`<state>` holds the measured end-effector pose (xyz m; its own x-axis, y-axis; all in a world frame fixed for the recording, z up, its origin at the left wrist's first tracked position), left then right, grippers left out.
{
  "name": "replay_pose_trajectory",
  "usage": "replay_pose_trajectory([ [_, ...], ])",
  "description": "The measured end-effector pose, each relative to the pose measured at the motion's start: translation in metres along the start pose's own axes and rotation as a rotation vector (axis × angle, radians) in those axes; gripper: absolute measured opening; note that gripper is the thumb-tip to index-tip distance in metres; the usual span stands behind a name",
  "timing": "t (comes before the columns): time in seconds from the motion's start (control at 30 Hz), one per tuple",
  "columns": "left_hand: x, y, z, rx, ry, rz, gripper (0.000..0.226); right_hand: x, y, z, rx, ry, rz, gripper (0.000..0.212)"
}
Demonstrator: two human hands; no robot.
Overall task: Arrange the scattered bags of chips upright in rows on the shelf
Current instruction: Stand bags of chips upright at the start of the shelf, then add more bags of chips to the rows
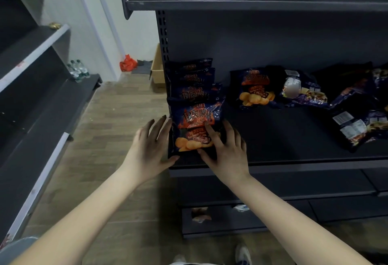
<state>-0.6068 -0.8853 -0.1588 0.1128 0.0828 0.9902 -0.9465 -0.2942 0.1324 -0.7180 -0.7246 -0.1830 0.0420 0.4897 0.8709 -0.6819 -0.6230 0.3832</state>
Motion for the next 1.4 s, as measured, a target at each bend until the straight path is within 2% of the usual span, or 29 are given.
replay_pose_trajectory([
  [0.33,0.024,-0.005,0.011,-0.004,-0.083,-0.126,0.094,0.018,0.011,-0.003,0.072,0.071,-0.146,0.064],
  [0.5,0.053,0.011,-0.005,-0.033,-0.023,-0.207,0.088,0.038,0.035,-0.012,0.091,0.098,-0.224,0.061],
  [0.9,0.074,0.062,-0.101,-0.194,-0.094,-0.285,0.088,0.082,0.039,-0.101,-0.011,0.032,-0.276,0.054],
  [1.4,0.049,0.133,-0.256,-0.491,-0.074,-0.213,0.083,0.146,-0.009,-0.241,-0.227,-0.091,-0.344,0.05],
])
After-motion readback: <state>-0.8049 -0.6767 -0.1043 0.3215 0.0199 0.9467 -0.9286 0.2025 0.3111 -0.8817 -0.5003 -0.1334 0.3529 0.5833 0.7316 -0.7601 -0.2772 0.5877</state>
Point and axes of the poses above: each hand's wrist, its own y-axis towards the middle knuckle, its own x-axis out of the back of the hand, z = x × y, the point moved 5 cm from there along y, towards the middle knuckle, and after that the axes turned 3 degrees about y, right-handed, at the moved point
